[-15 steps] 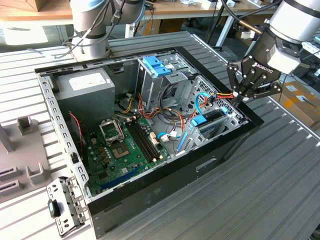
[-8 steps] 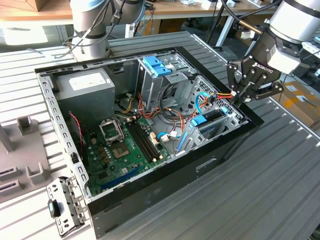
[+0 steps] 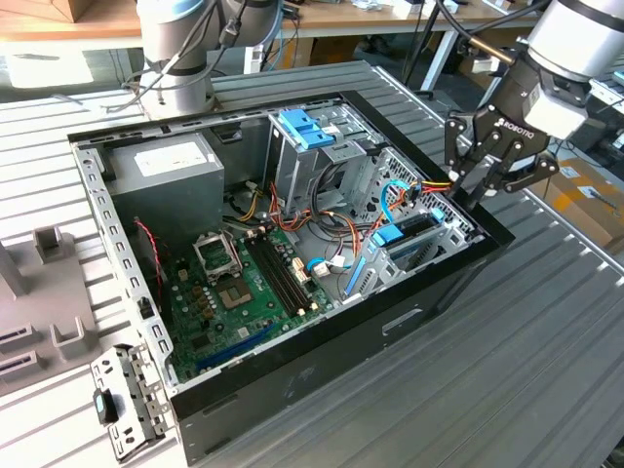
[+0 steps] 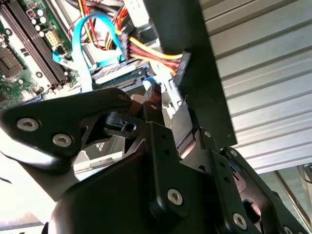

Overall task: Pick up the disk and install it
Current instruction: 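Insert the first disk wire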

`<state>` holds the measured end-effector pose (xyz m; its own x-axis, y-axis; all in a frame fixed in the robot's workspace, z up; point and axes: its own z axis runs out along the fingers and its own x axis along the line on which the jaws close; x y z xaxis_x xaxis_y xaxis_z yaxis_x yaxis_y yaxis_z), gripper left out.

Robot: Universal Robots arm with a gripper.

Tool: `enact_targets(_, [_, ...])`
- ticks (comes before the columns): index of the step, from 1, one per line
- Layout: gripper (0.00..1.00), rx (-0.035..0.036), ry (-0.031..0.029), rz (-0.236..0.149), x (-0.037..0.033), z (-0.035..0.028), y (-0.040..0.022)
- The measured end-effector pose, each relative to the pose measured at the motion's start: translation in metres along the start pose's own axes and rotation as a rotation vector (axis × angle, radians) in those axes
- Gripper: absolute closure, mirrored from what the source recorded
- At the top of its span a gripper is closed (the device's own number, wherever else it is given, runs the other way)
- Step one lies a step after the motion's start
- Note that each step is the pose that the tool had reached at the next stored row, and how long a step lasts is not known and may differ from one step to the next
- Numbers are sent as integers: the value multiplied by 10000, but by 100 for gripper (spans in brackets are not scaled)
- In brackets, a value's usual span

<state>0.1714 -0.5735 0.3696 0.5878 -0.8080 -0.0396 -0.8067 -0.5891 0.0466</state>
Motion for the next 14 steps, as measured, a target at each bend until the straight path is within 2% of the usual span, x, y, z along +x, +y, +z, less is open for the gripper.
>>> enact_targets(5, [64,-6,-3,-15,12,-7,-150])
enact_targets(8, [64,-3,-15,-235,10,-1,-170])
enact_targets(11, [64,-21,1,-856,18,6,-187])
enact_targets(14, [64,-2,-24,-917,12,13,-218])
